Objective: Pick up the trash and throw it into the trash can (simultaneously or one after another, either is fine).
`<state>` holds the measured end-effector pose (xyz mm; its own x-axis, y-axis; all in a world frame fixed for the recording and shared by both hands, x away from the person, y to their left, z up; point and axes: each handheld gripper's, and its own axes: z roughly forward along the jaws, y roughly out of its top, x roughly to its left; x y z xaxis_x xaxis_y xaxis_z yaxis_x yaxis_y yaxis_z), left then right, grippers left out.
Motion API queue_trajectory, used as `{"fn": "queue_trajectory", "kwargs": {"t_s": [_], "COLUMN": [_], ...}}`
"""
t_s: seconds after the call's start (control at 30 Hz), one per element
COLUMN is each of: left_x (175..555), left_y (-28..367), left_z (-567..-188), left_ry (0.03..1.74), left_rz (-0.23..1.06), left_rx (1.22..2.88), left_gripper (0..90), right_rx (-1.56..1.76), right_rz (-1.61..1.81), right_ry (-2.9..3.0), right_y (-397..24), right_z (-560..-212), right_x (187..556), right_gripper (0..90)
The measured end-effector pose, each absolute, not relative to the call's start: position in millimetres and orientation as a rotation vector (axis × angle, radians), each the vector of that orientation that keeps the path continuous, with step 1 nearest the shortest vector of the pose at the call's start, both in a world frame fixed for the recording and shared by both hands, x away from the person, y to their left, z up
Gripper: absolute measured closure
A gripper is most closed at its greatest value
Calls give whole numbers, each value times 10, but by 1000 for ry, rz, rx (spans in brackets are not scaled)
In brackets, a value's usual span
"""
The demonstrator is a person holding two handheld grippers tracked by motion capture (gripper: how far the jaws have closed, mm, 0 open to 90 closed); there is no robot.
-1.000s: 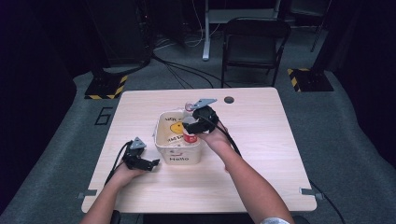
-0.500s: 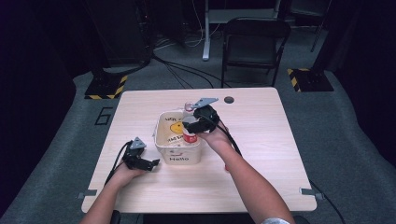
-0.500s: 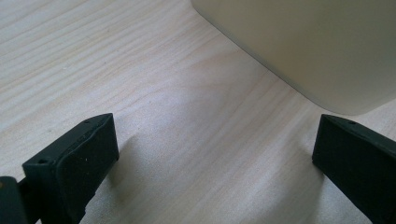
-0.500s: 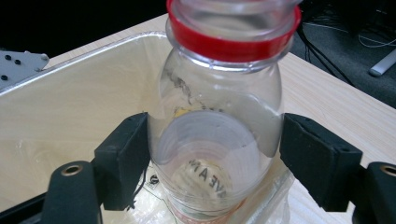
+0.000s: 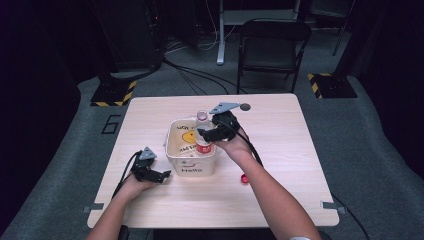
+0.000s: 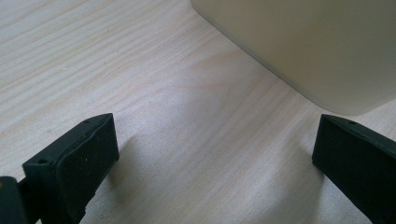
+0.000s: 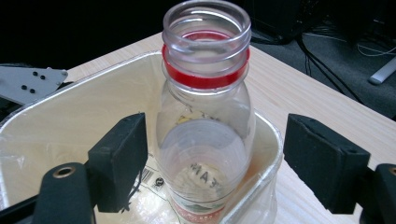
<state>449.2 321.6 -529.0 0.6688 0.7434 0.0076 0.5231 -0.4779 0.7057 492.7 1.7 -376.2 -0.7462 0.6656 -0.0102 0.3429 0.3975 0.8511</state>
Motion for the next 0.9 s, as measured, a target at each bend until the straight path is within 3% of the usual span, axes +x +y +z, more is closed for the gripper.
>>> {"fn": "queue_trajectory", "kwargs": {"t_s": [0.9], "left_x": [4491], "left_y": [3216], "left_z": [-5290], "left_ry": [972], "left_rz": [411], "left_rx": [2191], "left_gripper": [2], "right_rx": [908], "right_rz": [1352], "right_ry": [2219], "right_y": [-288], "right_z": [-3603], "right_x": [4689], "right_gripper": [230]}}
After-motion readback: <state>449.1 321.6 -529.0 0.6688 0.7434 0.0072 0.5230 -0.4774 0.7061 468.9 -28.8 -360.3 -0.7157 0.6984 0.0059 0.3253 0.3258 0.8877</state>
